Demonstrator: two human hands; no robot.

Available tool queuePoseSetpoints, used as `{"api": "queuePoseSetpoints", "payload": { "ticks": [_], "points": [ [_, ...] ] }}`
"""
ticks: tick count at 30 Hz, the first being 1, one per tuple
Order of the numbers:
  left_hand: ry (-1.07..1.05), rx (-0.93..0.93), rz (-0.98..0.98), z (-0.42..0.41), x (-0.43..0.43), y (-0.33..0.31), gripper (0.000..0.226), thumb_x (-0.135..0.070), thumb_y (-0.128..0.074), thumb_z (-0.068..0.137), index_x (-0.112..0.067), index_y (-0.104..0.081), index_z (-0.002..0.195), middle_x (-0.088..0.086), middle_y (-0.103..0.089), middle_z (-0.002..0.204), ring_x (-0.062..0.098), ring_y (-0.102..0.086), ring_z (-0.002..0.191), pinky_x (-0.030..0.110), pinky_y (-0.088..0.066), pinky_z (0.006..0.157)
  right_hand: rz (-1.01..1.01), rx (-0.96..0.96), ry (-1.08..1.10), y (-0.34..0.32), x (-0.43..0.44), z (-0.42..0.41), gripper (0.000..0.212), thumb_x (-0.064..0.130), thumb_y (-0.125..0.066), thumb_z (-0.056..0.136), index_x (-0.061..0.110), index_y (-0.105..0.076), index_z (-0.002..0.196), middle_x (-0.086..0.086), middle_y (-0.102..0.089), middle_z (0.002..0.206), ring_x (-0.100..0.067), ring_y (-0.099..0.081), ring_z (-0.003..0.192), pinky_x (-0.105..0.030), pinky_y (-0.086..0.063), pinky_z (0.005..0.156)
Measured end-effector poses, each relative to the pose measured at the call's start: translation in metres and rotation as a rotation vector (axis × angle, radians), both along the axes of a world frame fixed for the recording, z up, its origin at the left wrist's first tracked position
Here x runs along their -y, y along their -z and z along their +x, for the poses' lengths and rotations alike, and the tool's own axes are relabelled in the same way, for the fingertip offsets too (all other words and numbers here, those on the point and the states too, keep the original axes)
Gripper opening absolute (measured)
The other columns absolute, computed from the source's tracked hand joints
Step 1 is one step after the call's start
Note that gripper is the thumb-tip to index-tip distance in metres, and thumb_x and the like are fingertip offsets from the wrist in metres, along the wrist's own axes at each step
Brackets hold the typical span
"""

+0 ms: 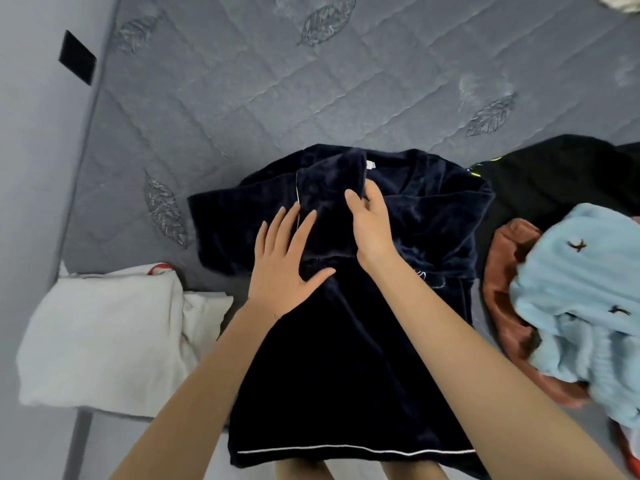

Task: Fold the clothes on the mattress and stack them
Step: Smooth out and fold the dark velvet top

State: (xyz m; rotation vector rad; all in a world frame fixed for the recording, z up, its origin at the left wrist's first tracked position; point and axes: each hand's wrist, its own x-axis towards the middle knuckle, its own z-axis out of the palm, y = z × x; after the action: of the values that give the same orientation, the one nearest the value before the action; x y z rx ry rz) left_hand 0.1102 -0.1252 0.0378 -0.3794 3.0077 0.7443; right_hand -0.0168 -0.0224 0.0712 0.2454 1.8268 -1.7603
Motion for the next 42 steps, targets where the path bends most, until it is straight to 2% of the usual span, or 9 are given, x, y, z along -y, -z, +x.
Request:
{"api": "queuePoseSetpoints", "payload": {
  "ticks": [5, 9, 13, 17, 20, 23, 26, 31, 42],
  "points": [
    [-0.146, 0.121, -0.102, -0.016, -0.018, 0.019, 0.093, -0.018, -0.070, 0.083, -0.028, -0.011, 0.154, 0.006, -0.018, 0.161, 0.030, -0.014, 0.149, 0.059, -0.012, 0.117, 0.022, -0.059, 0.116, -0.005, -0.048, -0.041, 0.018, 0.013, -0.048, 0.102, 0.021, -0.062, 0.109, -0.007, -0.067, 0.117, -0.018, -0.063, 0.111, -0.037, -0.048, 0.104],
    [-0.131, 0.190, -0.101, -0.030, -0.032, 0.032, 0.101, -0.011, -0.072, 0.080, -0.032, -0.007, 0.154, 0.002, -0.011, 0.163, 0.029, -0.004, 0.150, 0.061, -0.002, 0.116, 0.154, -0.121, 0.161, 0.013, -0.097, -0.067, 0.014, 0.011, -0.050, 0.101, 0.018, -0.062, 0.107, -0.011, -0.067, 0.110, -0.023, -0.063, 0.105, -0.045, -0.048, 0.103],
    [0.029, 0.278, -0.138, -0.042, -0.058, 0.047, 0.097, -0.027, -0.068, 0.086, -0.037, 0.002, 0.152, 0.002, -0.004, 0.163, 0.030, 0.003, 0.150, 0.061, 0.007, 0.114, 0.370, -0.208, 0.189, 0.043, -0.140, -0.072, 0.017, 0.012, -0.052, 0.100, 0.007, -0.061, 0.114, -0.010, -0.066, 0.113, -0.020, -0.062, 0.107, -0.040, -0.047, 0.102],
    [0.135, 0.363, -0.224, -0.047, -0.069, 0.069, 0.078, -0.068, -0.034, 0.090, -0.039, 0.003, 0.153, 0.004, 0.005, 0.163, 0.031, 0.013, 0.149, 0.060, 0.014, 0.113, 0.617, -0.222, 0.224, 0.075, -0.176, -0.071, 0.025, 0.020, -0.053, 0.099, 0.007, -0.058, 0.120, -0.007, -0.065, 0.117, -0.020, -0.059, 0.109, -0.022, -0.041, 0.092],
    [0.085, 0.426, -0.265, -0.042, -0.066, 0.079, 0.082, -0.075, -0.027, 0.087, -0.038, 0.004, 0.153, 0.006, 0.012, 0.162, 0.032, 0.017, 0.147, 0.058, 0.020, 0.109, 0.746, -0.188, 0.159, 0.088, -0.188, -0.067, 0.040, 0.021, -0.059, 0.096, 0.009, -0.049, 0.133, -0.009, -0.056, 0.128, -0.024, -0.053, 0.120, -0.022, -0.037, 0.094],
    [0.114, 0.507, -0.229, -0.038, -0.062, 0.085, 0.080, -0.070, -0.030, 0.090, -0.038, 0.010, 0.152, 0.006, 0.020, 0.161, 0.033, 0.022, 0.146, 0.063, 0.009, 0.113, 0.920, -0.489, 0.027, 0.085, -0.188, -0.056, 0.062, 0.018, -0.068, 0.087, 0.007, -0.042, 0.143, -0.019, -0.043, 0.139, -0.033, -0.042, 0.128, -0.036, -0.032, 0.108],
    [0.135, 0.525, -0.134, -0.041, -0.058, 0.081, 0.079, -0.067, -0.033, 0.092, -0.039, 0.009, 0.152, 0.005, 0.022, 0.160, 0.030, 0.025, 0.145, 0.062, 0.010, 0.113, 0.983, -0.827, -0.258, 0.082, -0.183, -0.040, 0.054, 0.015, -0.065, 0.087, 0.009, -0.051, 0.139, -0.020, -0.045, 0.142, -0.038, -0.038, 0.135, -0.048, -0.025, 0.114],
    [0.150, 0.405, -0.124, -0.034, -0.055, 0.062, 0.071, -0.063, -0.031, 0.095, -0.038, -0.001, 0.154, 0.005, 0.013, 0.162, 0.027, 0.020, 0.147, 0.058, 0.012, 0.115, 1.085, -0.613, -0.547, 0.083, -0.177, -0.014, 0.048, 0.027, -0.046, 0.103, 0.020, -0.039, 0.150, -0.008, -0.026, 0.160, -0.031, -0.009, 0.151, -0.049, 0.002, 0.121],
    [0.157, 0.382, -0.095, 0.038, -0.058, 0.036, 0.066, -0.058, -0.027, 0.098, -0.036, -0.001, 0.154, 0.005, 0.007, 0.163, 0.028, 0.012, 0.149, 0.054, 0.009, 0.116, 1.051, -0.491, -0.577, 0.055, -0.178, 0.087, 0.067, 0.051, -0.047, 0.098, 0.030, -0.020, 0.156, -0.005, -0.011, 0.164, -0.026, 0.002, 0.152, -0.045, 0.005, 0.122]
  ]
}}
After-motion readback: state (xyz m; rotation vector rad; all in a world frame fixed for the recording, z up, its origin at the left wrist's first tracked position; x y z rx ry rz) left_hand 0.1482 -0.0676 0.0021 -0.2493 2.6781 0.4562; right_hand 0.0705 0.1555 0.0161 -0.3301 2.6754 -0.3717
